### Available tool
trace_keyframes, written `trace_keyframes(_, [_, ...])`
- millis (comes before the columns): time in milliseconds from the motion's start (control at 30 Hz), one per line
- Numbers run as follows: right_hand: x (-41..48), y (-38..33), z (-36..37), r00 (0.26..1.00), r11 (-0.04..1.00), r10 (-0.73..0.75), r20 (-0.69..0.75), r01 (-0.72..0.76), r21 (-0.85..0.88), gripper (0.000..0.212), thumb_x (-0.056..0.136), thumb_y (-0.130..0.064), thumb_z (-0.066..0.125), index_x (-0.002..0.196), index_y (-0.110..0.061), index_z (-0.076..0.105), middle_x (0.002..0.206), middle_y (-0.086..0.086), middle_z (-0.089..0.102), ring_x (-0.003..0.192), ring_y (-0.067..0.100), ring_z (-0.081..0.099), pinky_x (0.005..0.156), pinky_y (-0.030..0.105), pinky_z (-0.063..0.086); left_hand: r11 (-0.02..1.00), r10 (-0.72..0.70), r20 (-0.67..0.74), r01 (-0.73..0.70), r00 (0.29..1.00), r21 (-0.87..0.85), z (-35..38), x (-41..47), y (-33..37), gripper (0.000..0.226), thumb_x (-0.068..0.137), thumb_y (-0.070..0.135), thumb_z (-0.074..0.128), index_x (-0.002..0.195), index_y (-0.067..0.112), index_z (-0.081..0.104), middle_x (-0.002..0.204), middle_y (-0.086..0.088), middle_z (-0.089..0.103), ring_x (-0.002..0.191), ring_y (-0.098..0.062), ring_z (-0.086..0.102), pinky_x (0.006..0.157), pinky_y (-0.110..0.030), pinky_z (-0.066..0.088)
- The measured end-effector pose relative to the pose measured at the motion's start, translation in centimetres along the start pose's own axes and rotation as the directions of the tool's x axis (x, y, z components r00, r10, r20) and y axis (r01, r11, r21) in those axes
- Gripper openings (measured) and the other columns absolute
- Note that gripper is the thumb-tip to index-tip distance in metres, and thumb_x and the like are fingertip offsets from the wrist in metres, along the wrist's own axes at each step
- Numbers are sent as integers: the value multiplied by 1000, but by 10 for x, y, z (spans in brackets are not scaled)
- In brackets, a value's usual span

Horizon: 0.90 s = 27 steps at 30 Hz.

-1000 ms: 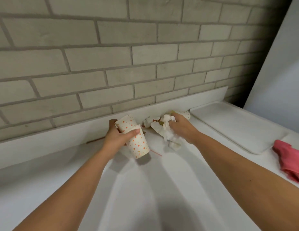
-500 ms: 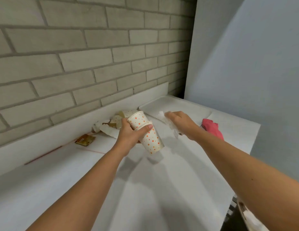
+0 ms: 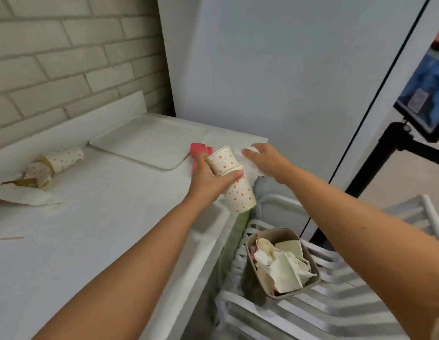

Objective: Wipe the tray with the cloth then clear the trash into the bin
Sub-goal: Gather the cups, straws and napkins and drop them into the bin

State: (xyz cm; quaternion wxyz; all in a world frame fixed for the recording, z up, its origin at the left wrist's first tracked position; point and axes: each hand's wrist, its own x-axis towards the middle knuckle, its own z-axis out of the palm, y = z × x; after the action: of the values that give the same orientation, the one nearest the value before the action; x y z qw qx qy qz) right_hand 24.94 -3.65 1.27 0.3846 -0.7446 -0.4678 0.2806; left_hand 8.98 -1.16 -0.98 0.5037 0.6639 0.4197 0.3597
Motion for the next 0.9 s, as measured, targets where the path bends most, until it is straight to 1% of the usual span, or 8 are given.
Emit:
trace_keyframes(67, [6, 36, -13, 999, 999, 49, 3, -49, -17, 49, 97, -34, 45, 132, 0, 46, 122, 13, 57, 110, 30, 56, 89, 40, 47, 998, 3, 36, -5, 999, 55, 35, -1, -8, 70, 66, 30, 82, 115, 18, 33, 112, 0, 56, 101, -18, 59, 87, -39, 53])
trace_keyframes(200, [11, 108, -29, 989, 988, 140, 42, -137, -73, 43, 98, -34, 39, 130, -6, 47, 125, 10, 54, 104, 23, 53, 84, 33, 43, 988, -24, 76, 12, 997, 156, 88, -4, -30, 62, 71, 26, 79, 107, 19, 29, 103, 2, 53, 92, -15, 56, 74, -27, 46])
trace_keyframes(333, [11, 180, -23, 949, 940, 293, 114, -264, -218, 51, 101, -32, 33, 144, -5, 30, 148, 16, 36, 132, 31, 39, 107, 40, 33, 957, -59, 90, 31, 994, 289, 117, -5, -59, 63, 65, 39, 78, 100, 29, 27, 102, 6, 56, 91, -13, 59, 75, -32, 53])
trace_keyframes(500, [16, 255, -2, 897, 852, 419, 142, -335, -401, 47, 99, -24, 38, 139, -2, 34, 144, 20, 38, 130, 32, 40, 104, 37, 35, 953, -124, 96, 92, 988, 289, 141, -4, -83, 58, 72, 17, 78, 105, 19, 30, 106, 1, 54, 91, -13, 56, 68, -21, 46])
trace_keyframes(600, [17, 279, 12, 848, 837, 460, 262, -315, -448, 58, 97, -39, 43, 143, -6, 33, 148, 15, 35, 134, 30, 37, 107, 36, 32, 947, -139, 87, 107, 986, 303, 144, -1, -98, 59, 72, 18, 78, 104, 21, 29, 106, 1, 54, 91, -13, 57, 66, -20, 47])
trace_keyframes(667, [20, 286, 17, 829, 855, 439, 347, -265, -446, 59, 95, -44, 46, 143, -10, 37, 147, 11, 40, 133, 27, 41, 107, 33, 34, 938, -149, 87, 112, 985, 329, 145, 0, -107, 59, 71, 18, 78, 102, 23, 28, 107, 0, 55, 90, -13, 57, 62, -16, 46])
trace_keyframes(767, [32, 273, 9, 862, 897, 348, 368, -191, -399, 56, 93, -28, 55, 143, -12, 35, 145, 11, 41, 129, 27, 45, 104, 33, 40, 926, -161, 104, 114, 981, 359, 148, 2, -114, 60, 71, 17, 78, 105, 20, 29, 105, 2, 53, 89, -14, 56, 66, -20, 49])
trace_keyframes(900, [44, 225, -18, 884, 989, -57, 464, 113, -92, 63, 80, 8, 59, 138, -13, 43, 133, 10, 43, 121, 15, 44, 97, 22, 39, 915, -175, 133, 112, 976, 388, 153, 7, -120, 62, 69, 20, 79, 105, 21, 29, 110, -4, 56, 96, -20, 59, 76, -34, 55])
